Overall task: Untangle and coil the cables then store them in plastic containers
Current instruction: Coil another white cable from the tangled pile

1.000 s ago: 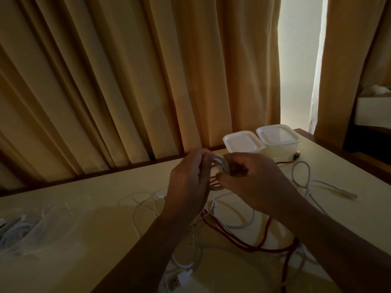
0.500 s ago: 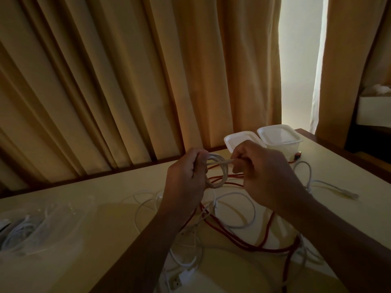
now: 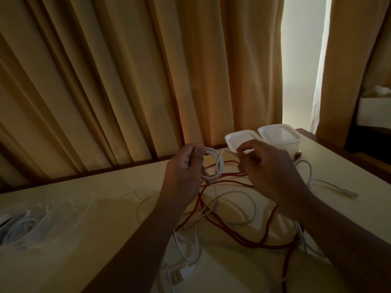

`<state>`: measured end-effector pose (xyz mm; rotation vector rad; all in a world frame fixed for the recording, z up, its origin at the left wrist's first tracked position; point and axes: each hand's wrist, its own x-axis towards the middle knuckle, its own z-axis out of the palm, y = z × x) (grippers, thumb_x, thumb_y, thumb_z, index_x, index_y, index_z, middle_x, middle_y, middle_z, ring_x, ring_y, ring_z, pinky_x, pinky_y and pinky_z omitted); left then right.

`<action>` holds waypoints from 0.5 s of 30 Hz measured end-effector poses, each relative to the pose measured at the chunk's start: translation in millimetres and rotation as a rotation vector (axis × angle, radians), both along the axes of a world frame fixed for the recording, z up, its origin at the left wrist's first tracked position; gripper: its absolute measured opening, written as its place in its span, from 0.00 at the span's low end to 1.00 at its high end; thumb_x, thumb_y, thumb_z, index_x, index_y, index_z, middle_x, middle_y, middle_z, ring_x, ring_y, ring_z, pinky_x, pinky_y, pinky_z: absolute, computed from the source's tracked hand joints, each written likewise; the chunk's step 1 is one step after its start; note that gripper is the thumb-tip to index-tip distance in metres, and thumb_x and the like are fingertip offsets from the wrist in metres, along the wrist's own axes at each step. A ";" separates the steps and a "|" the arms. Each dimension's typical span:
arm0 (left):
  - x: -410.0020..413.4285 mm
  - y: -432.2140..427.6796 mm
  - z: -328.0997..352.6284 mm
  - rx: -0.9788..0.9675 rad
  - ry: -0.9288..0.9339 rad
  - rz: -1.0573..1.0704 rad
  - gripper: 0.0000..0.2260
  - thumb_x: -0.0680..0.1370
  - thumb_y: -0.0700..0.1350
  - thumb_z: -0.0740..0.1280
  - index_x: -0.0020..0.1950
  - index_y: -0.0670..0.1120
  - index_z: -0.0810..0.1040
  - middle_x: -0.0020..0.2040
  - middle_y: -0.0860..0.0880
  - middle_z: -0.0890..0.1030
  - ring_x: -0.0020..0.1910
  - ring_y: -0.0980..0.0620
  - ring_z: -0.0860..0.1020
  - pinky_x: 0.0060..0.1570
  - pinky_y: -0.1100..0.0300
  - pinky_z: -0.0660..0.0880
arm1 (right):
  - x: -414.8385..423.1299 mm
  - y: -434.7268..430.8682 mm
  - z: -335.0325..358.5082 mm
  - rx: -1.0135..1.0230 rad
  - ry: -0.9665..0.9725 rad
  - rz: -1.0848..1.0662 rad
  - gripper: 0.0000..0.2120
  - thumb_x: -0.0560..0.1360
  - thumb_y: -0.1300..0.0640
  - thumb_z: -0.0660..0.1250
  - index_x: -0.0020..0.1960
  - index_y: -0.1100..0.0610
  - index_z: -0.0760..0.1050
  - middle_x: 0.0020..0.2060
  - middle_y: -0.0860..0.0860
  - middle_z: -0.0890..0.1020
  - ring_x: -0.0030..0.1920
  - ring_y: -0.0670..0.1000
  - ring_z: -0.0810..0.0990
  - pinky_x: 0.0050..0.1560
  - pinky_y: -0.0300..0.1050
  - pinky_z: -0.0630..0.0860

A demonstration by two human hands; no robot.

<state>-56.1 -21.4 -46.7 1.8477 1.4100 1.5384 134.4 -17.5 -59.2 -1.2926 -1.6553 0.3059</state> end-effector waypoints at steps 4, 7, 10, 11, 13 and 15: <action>5.9 -3.0 -1.2 -0.001 -0.054 -0.045 0.11 0.86 0.52 0.59 0.51 0.54 0.81 0.34 0.51 0.79 0.34 0.54 0.78 0.36 0.57 0.78 | -9.0 -4.0 -1.4 -0.051 -0.039 0.086 0.08 0.81 0.49 0.66 0.58 0.48 0.80 0.43 0.40 0.84 0.42 0.35 0.82 0.38 0.27 0.75; 12.5 -4.5 -3.0 0.000 -0.082 -0.021 0.12 0.86 0.53 0.60 0.51 0.53 0.81 0.34 0.55 0.79 0.33 0.59 0.77 0.33 0.63 0.74 | -17.9 -6.0 -1.0 -0.146 0.027 0.202 0.06 0.79 0.50 0.69 0.56 0.47 0.80 0.43 0.39 0.84 0.44 0.36 0.82 0.42 0.30 0.75; 18.6 -6.2 -4.5 0.021 -0.040 0.028 0.12 0.86 0.52 0.59 0.55 0.50 0.81 0.40 0.58 0.82 0.38 0.62 0.81 0.34 0.70 0.74 | -23.0 -7.2 -1.7 -0.255 0.238 0.359 0.08 0.78 0.56 0.71 0.56 0.48 0.82 0.45 0.43 0.87 0.47 0.41 0.84 0.52 0.43 0.81; 19.1 -6.1 -5.3 0.031 -0.016 0.043 0.12 0.86 0.52 0.59 0.57 0.50 0.81 0.44 0.57 0.83 0.42 0.64 0.81 0.36 0.71 0.75 | -22.2 -7.7 -1.5 -0.284 0.313 0.398 0.09 0.78 0.59 0.71 0.57 0.50 0.83 0.46 0.45 0.87 0.49 0.44 0.85 0.56 0.48 0.81; 18.3 -4.8 -7.8 0.073 0.060 0.075 0.12 0.86 0.52 0.59 0.59 0.51 0.80 0.48 0.57 0.83 0.45 0.64 0.81 0.40 0.71 0.77 | -19.2 -7.5 -1.0 -0.364 0.468 0.506 0.12 0.78 0.66 0.67 0.58 0.55 0.83 0.50 0.52 0.87 0.54 0.52 0.85 0.62 0.56 0.79; 16.7 -3.5 -8.7 0.144 0.149 0.113 0.12 0.86 0.53 0.58 0.59 0.52 0.80 0.48 0.58 0.83 0.46 0.63 0.81 0.42 0.68 0.78 | -15.5 -6.4 -1.3 -0.468 0.654 0.655 0.17 0.76 0.71 0.62 0.61 0.63 0.80 0.55 0.62 0.84 0.60 0.61 0.82 0.66 0.60 0.76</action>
